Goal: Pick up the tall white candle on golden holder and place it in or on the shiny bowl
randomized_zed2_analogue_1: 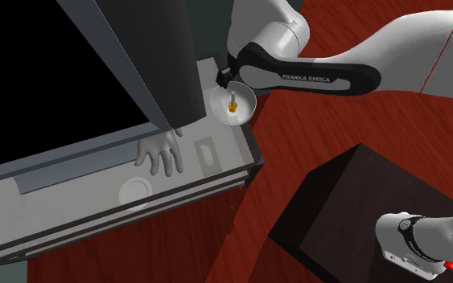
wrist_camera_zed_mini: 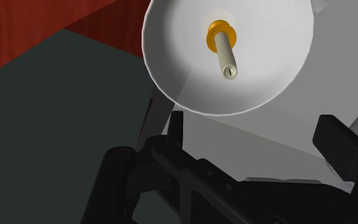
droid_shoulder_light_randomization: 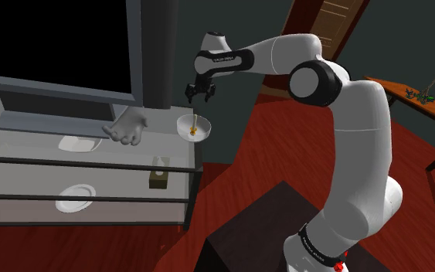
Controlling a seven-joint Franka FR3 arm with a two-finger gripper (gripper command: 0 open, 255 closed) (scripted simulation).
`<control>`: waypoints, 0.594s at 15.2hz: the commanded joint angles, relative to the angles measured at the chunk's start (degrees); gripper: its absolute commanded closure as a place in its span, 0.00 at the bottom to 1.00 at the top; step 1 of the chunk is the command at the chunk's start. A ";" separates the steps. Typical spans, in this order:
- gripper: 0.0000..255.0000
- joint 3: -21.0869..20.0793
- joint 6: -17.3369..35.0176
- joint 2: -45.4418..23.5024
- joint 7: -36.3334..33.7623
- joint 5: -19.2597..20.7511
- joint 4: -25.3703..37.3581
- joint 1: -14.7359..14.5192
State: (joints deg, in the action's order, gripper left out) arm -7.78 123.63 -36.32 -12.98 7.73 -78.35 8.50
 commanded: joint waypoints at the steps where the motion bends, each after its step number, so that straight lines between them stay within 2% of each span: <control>1: 0.00 -0.17 -2.35 1.78 0.32 -0.30 0.59 0.19; 9: 0.00 -0.24 -3.38 2.54 0.39 -0.41 0.86 0.21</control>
State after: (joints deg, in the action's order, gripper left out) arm -8.03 120.26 -33.79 -12.59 7.32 -77.48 8.70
